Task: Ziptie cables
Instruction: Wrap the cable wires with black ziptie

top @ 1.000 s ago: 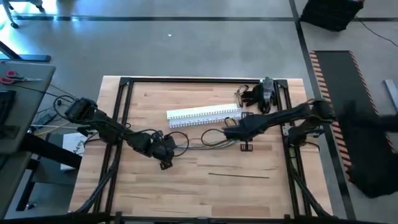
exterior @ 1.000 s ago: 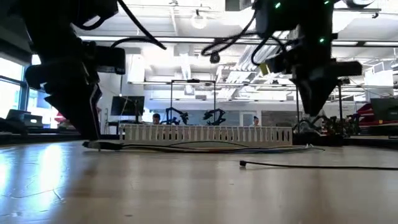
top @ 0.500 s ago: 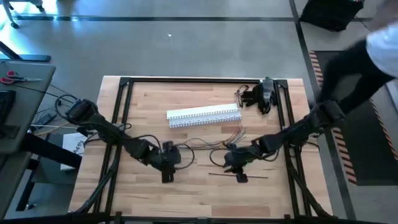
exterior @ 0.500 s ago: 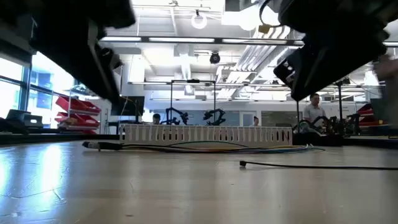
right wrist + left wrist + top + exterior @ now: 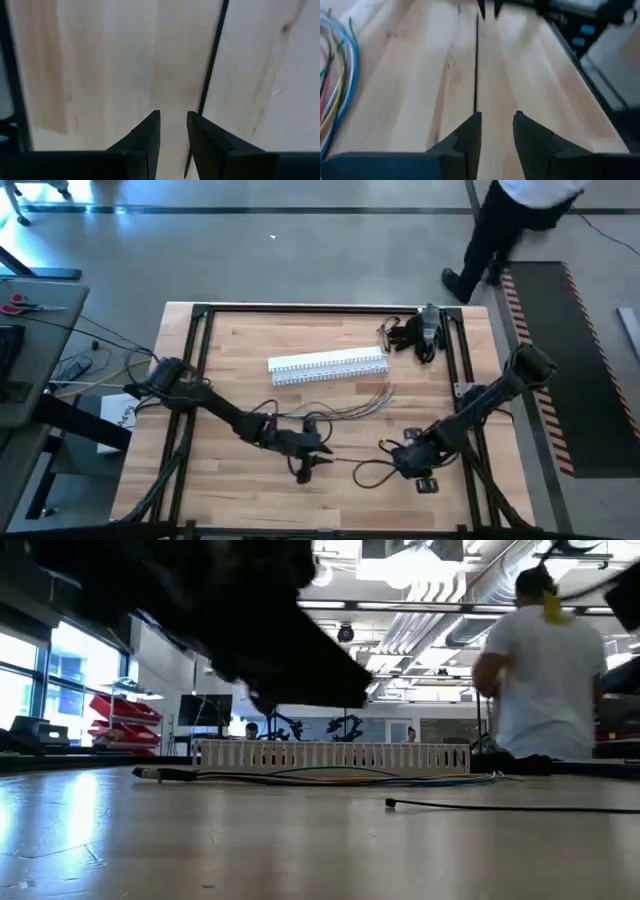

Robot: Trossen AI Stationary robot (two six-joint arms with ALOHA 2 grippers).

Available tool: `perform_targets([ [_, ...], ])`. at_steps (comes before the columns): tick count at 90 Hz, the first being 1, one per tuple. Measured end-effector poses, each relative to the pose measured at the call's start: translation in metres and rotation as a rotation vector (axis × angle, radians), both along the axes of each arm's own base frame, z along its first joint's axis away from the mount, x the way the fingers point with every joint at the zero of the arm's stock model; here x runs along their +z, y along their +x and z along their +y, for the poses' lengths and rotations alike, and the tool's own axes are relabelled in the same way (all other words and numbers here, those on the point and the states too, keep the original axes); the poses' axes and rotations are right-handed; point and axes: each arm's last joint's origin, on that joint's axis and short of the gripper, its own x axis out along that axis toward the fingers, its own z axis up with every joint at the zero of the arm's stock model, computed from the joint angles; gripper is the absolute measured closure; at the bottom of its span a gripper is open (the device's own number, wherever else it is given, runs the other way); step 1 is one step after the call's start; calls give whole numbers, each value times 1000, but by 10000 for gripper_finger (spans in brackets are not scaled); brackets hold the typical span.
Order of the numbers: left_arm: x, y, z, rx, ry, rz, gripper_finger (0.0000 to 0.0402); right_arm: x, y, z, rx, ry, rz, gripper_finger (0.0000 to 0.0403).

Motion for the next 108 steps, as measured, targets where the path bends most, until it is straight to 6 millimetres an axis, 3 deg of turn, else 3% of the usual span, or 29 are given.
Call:
perform_targets([
  [17,-22,25,9,-31,-111,127,348,-19,-14,-9,22,-30,30,321],
  [31,-25,28,2,-60,-146,288,363,-25,-14,-19,58,-56,23,321],
  [57,-16,10,-27,-74,-168,409,385,-26,5,-40,105,-222,-145,321],
  [77,-5,-8,-37,82,-140,472,392,-25,21,-55,61,-475,-329,321],
  [97,-3,-17,-45,177,-225,516,393,-21,32,-68,47,-668,-429,321],
  [108,-4,-22,-49,247,-246,539,393,-14,39,-70,55,-695,-453,321],
])
